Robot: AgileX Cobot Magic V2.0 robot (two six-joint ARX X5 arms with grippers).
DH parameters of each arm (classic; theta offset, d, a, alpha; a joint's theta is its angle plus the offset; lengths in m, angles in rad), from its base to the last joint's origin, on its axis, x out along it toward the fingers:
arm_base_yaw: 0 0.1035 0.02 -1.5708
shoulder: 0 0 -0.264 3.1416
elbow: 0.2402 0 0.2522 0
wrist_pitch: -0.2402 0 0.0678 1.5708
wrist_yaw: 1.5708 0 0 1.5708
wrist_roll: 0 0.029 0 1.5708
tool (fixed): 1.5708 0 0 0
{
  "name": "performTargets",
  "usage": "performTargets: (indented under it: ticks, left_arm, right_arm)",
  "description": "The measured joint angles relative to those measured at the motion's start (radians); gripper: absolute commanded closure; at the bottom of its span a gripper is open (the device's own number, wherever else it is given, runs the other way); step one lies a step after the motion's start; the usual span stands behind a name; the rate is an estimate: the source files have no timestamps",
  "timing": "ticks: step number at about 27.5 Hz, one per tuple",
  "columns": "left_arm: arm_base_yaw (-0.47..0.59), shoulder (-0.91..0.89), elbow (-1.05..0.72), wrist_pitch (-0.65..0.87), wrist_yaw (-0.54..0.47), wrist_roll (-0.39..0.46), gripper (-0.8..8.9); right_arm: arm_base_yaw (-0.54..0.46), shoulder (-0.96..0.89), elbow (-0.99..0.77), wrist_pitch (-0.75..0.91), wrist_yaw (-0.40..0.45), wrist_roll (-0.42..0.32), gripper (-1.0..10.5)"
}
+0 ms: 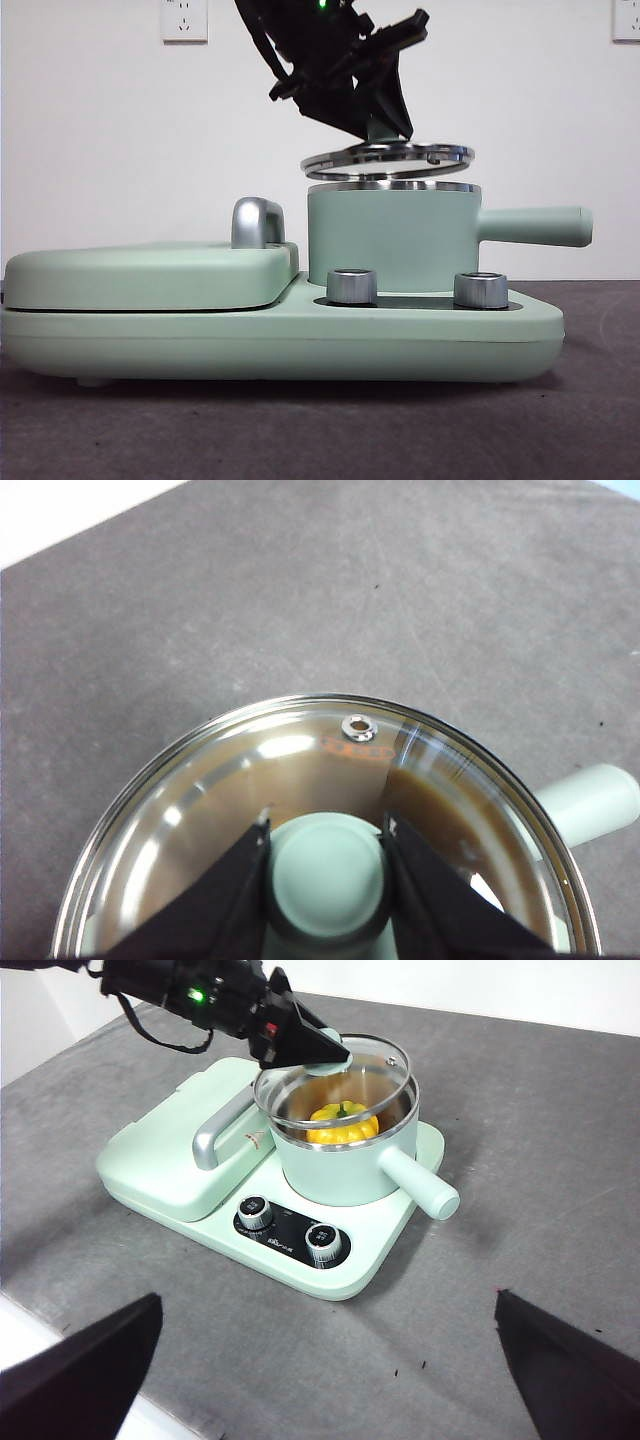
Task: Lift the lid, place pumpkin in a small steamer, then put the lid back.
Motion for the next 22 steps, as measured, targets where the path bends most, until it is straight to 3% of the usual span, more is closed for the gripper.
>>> performTargets:
  ticks: [19,22]
  left_arm:
    - [-0.018,0.048,0.006,0.019,-0.010,0.063,7.98]
    - [-0.018,0.048,0.006,0.019,-0.010,0.063,7.60]
  right_arm:
    - [0.000,0.000,0.000,0.000,0.001,0.026,3.6]
    - [0.000,0.000,0.000,0.000,0.001,0.027,3.6]
